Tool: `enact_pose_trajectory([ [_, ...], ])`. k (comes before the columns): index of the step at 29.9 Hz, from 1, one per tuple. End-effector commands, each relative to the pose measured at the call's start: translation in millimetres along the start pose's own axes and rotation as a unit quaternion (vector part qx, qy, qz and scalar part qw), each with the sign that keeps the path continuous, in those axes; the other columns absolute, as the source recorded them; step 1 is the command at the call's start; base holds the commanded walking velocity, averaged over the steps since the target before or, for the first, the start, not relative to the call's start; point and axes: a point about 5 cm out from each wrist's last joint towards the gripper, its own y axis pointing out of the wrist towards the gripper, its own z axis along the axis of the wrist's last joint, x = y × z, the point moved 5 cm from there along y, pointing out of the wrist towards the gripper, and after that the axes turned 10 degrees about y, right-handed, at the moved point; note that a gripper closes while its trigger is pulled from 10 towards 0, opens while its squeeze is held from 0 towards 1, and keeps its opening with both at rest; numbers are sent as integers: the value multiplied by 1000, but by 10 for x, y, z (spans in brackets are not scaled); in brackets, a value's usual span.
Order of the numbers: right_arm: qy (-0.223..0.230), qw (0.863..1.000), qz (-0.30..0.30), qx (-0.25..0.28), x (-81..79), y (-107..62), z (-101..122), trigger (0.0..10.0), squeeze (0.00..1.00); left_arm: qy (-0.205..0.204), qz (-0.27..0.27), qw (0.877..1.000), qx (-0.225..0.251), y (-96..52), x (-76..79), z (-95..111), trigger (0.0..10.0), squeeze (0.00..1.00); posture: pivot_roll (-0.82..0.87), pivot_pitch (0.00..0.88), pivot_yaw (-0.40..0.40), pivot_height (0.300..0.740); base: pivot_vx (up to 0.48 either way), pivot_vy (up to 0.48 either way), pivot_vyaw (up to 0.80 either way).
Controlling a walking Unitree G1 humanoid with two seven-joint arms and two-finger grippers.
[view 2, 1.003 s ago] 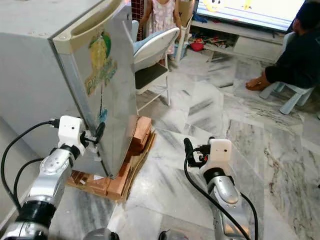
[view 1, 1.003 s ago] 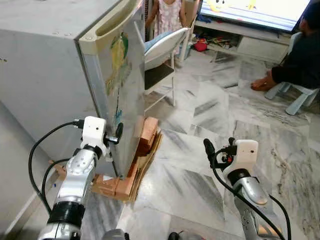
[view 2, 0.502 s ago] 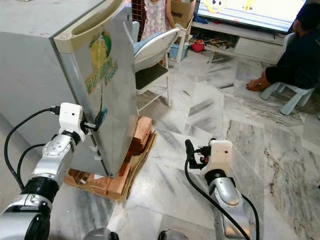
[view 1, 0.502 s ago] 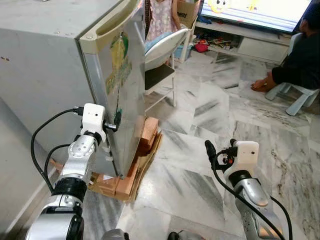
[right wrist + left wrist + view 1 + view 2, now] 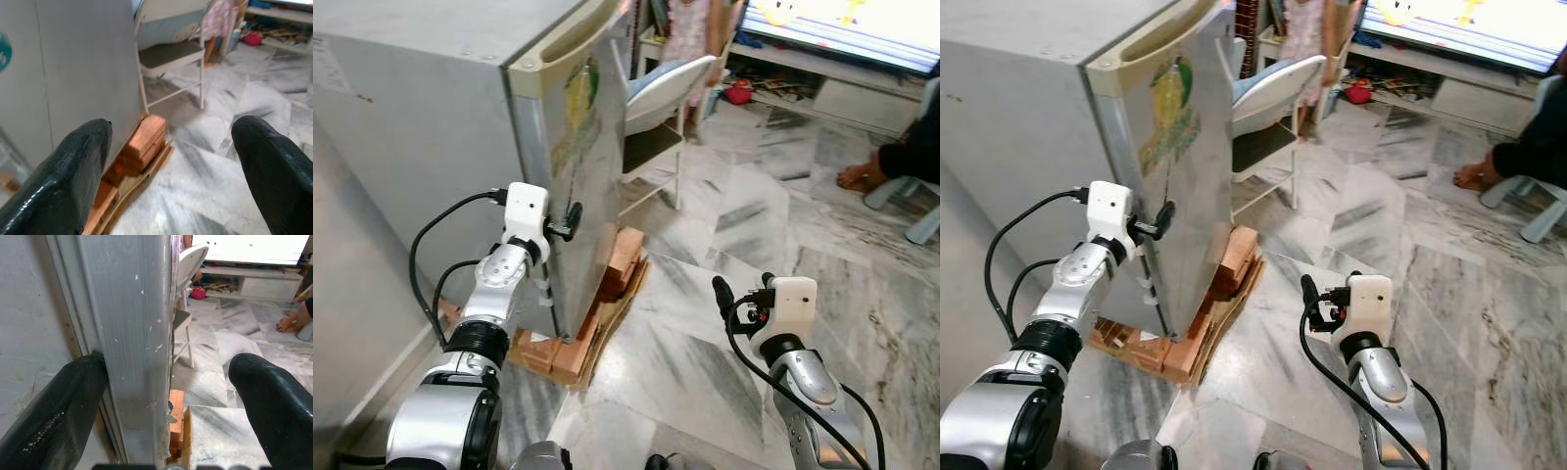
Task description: Restocking fridge
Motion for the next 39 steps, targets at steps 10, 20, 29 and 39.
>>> enact_pose_trajectory([
  [10, -43, 982, 14, -186, 154, -229, -703, 10000, 0, -42, -333, 908, 249, -223, 1845, 1744, 10000, 0, 0, 10, -50, 740, 0, 0, 0],
  [20, -44, 980, 26, -193, 117, -217, -693, 10000, 0, -7, -267, 948, 173, -50, 1276, 1176, 10000, 0, 12, 9, -48, 740, 0, 0, 0],
  [29, -33, 991, 18, -127, 60, -71, -453, 10000, 0, -4, -141, 986, 89, -189, 470, 544, 10000, 0, 26, 17, -44, 740, 0, -159, -356],
  [39, -42, 996, 20, -78, -62, 104, -248, 10000, 0, 8, -44, 999, 10, -636, 32, -14, 10000, 0, 64, 27, -35, 740, 0, -416, -764],
])
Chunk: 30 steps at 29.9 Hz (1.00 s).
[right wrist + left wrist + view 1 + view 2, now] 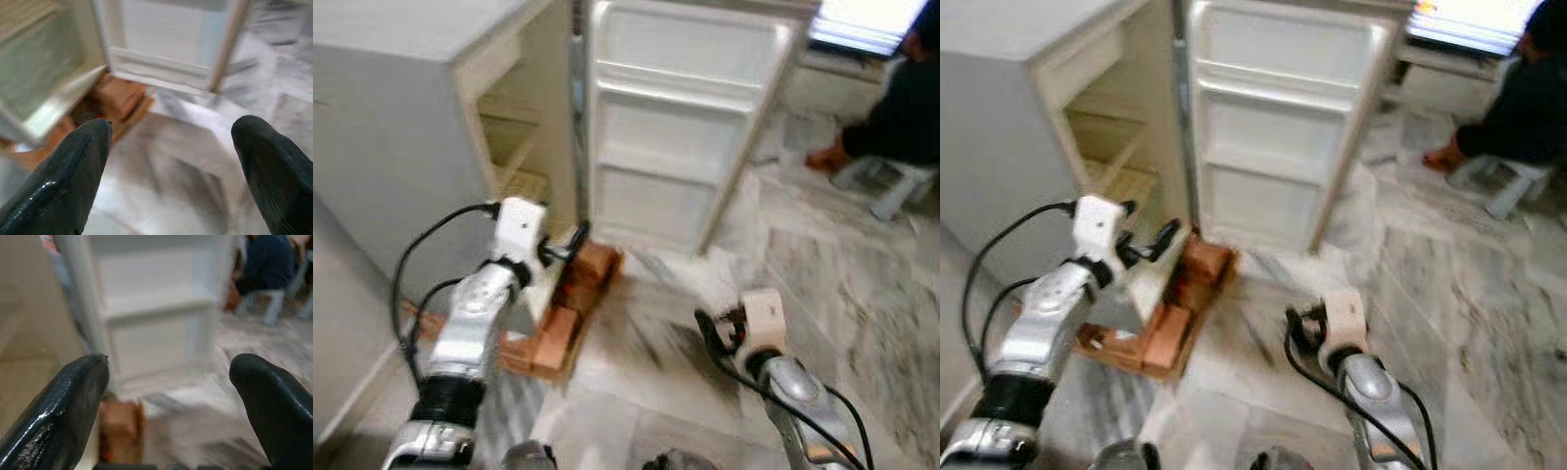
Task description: Restocking fridge
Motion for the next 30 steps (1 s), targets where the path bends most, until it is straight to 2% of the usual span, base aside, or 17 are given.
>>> enact_pose_trajectory([
  [1, -2, 1000, -7, 10, 20, -1, 25, 10000, 0, 11, 11, 1000, 4, -68, -70, 36, 10000, 0, 64, 27, -35, 740, 0, -420, 0],
  [7, 21, 998, -23, 51, 55, 51, 205, 10000, 0, 26, 58, 997, -40, -354, -217, -252, 10000, 0, 52, 31, -54, 740, 44, -432, 0],
  [10, 26, 996, -36, 76, 105, 66, 319, 10000, 0, 33, 72, 995, -54, -444, -218, -340, 10000, 0, 54, 32, -65, 740, 314, -356, 0],
  [13, 33, 994, -50, 86, 175, 76, 375, 10000, 0, 40, 81, 994, -60, -481, -203, -372, 10000, 0, 56, 32, -70, 740, 373, -296, 0],
  [16, 34, 995, -44, 87, 164, 92, 390, 10000, 0, 27, 90, 994, -63, -491, -205, -385, 10000, 0, 53, 33, -76, 740, 434, -81, -296],
  [20, 65, 993, -44, 91, 140, 104, 408, 10000, 0, 23, 101, 993, -65, -482, -212, -401, 10000, 0, 60, 44, -81, 740, 474, 0, -800],
  [24, 96, 991, -32, 88, 20, 69, 366, 10000, 0, 17, 117, 991, -62, -471, -242, -378, 10000, 0, 57, 52, -81, 740, 480, 0, -800],
  [28, 98, 991, -22, 89, -68, 57, 345, 10000, 0, 11, 123, 990, -62, -462, -253, -374, 10000, 0, 53, 53, -74, 740, 480, 0, -800],
  [30, 102, 990, -25, 95, -56, 57, 371, 10000, 0, 13, 121, 991, -58, -449, -248, -356, 10000, 0, 51, 55, -70, 740, 476, 0, -800],
])
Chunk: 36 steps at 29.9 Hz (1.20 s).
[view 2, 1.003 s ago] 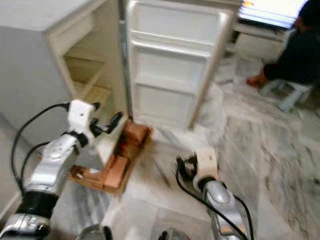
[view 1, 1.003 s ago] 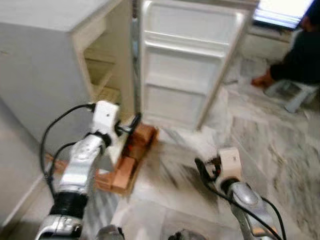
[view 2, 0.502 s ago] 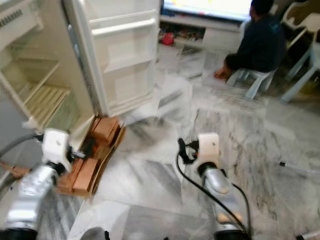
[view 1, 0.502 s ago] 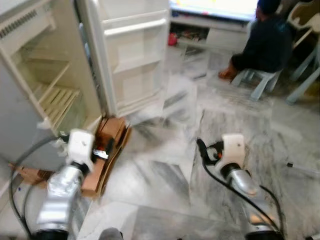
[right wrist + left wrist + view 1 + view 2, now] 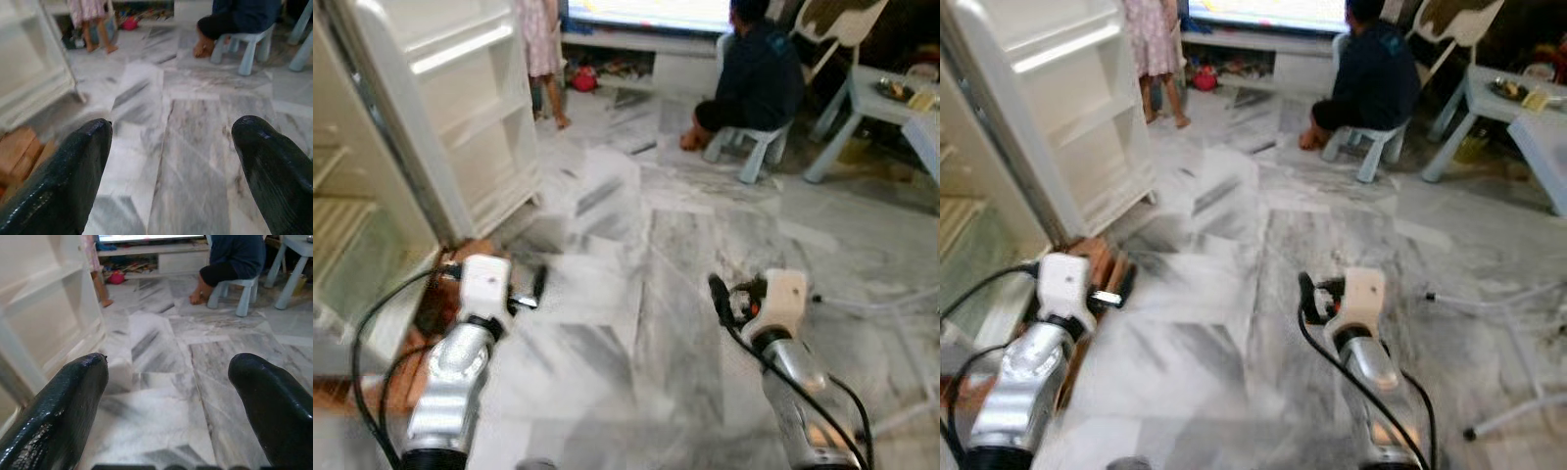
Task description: Restocking fridge
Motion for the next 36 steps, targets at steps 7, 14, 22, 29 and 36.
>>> enact_pose_trajectory([
  [7, 11, 1000, 14, 15, -89, 34, 103, 10000, 0, -5, 13, 999, 42, 34, -79, 199, 10000, 0, 52, 63, -73, 740, 459, 0, -800],
  [14, 20, 1000, 9, 15, -89, 54, 102, 10000, 0, -14, 22, 999, 29, -5, -113, 90, 10000, 0, 37, 58, -105, 740, 449, 0, -800],
  [22, 14, 999, 25, 31, -165, 120, 207, 10000, 0, -26, 32, 999, 35, 85, -113, 138, 10000, 0, 29, 56, -101, 740, 434, 64, -800],
  [29, 0, 998, 45, 44, -274, 200, 306, 10000, 0, -32, 29, 998, 44, 90, -123, 163, 10000, 0, 22, 58, -84, 740, 358, 320, -305],
  [36, 2, 998, 47, 49, -297, 234, 351, 10000, 0, -36, 35, 997, 50, 87, -137, 202, 10000, 0, 22, 67, -84, 740, 352, 325, -457],
])
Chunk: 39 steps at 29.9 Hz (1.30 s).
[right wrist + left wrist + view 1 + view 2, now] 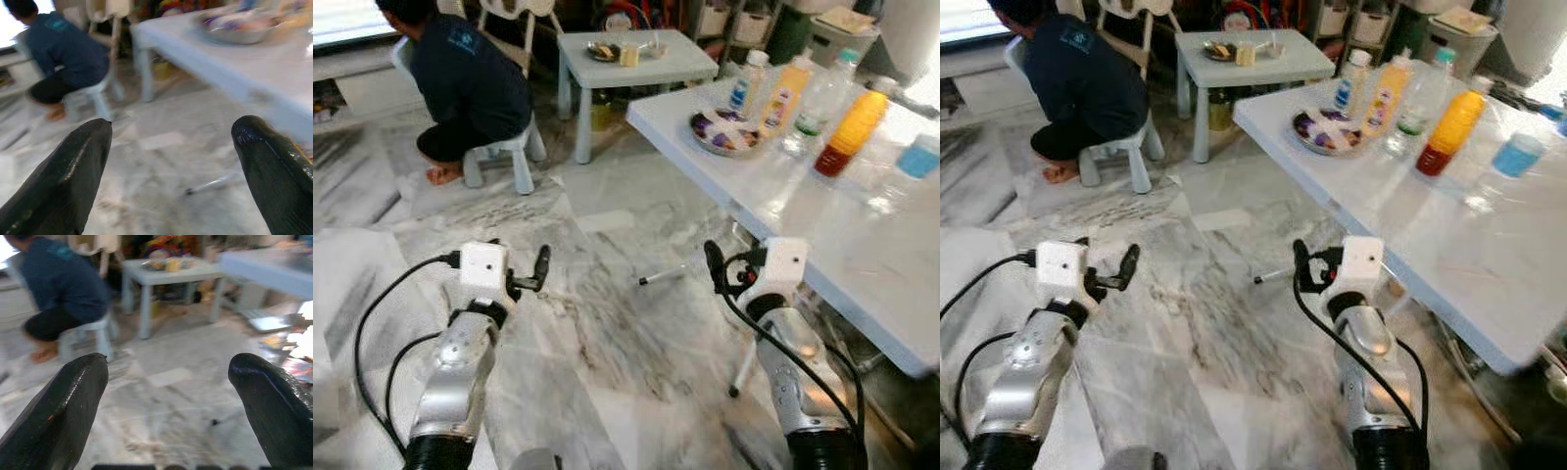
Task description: Restocking fridge
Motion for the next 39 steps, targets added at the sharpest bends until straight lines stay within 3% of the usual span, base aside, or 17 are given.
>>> enact_pose_trajectory([
  [1, -10, 1000, -16, 4, 133, -34, 39, 10000, 0, -7, -16, 1000, 12, 36, 126, 73, 10000, 0, 22, 69, -84, 740, 352, 326, -800],
  [26, -14, 1000, -10, 4, 127, -97, 3, 10000, 0, -9, -25, 999, 24, 42, 129, 136, 10000, 0, 16, 78, -75, 740, 352, 325, -792],
  [39, -24, 1000, -3, 5, 95, -117, -8, 10000, 0, -25, -19, 999, 27, 69, 90, 171, 10000, 0, 13, 94, -75, 740, 220, 378, 0],
])
